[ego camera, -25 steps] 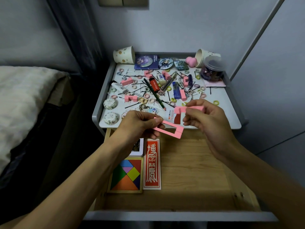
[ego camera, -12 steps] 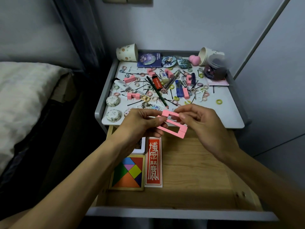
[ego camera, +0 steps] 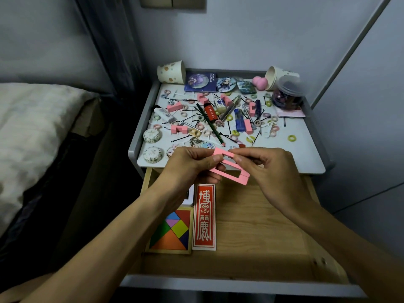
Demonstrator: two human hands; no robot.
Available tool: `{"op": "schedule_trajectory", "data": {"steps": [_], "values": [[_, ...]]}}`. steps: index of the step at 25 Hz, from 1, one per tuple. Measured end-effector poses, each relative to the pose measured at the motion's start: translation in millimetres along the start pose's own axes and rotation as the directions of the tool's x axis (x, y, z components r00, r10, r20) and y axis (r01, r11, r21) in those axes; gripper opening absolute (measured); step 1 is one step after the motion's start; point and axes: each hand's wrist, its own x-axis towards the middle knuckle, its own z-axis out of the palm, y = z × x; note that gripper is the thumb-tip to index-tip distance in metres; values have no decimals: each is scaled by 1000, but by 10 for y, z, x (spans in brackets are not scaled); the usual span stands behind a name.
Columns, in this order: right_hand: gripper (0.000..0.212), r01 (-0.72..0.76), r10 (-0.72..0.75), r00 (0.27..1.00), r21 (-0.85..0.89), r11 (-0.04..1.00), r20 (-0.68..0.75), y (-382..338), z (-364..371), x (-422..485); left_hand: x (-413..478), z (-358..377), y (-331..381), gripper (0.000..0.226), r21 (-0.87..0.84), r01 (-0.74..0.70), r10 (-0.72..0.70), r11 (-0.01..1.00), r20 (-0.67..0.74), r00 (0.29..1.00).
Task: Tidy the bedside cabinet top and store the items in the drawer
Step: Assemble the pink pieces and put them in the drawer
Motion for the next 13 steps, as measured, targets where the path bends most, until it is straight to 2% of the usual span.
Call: {"op": "schedule_trajectory", "data": {"steps": [5,13], "values": [[24,136,-138,990,-95,986,-12,20,-1,28,-5,20,-7,16,-16,-31,31,999,-19,999],[32,156,-154,988,-97,983,26,34,9,23,-9,10,-23,16,3,-39,39,999,-36,999]]}}
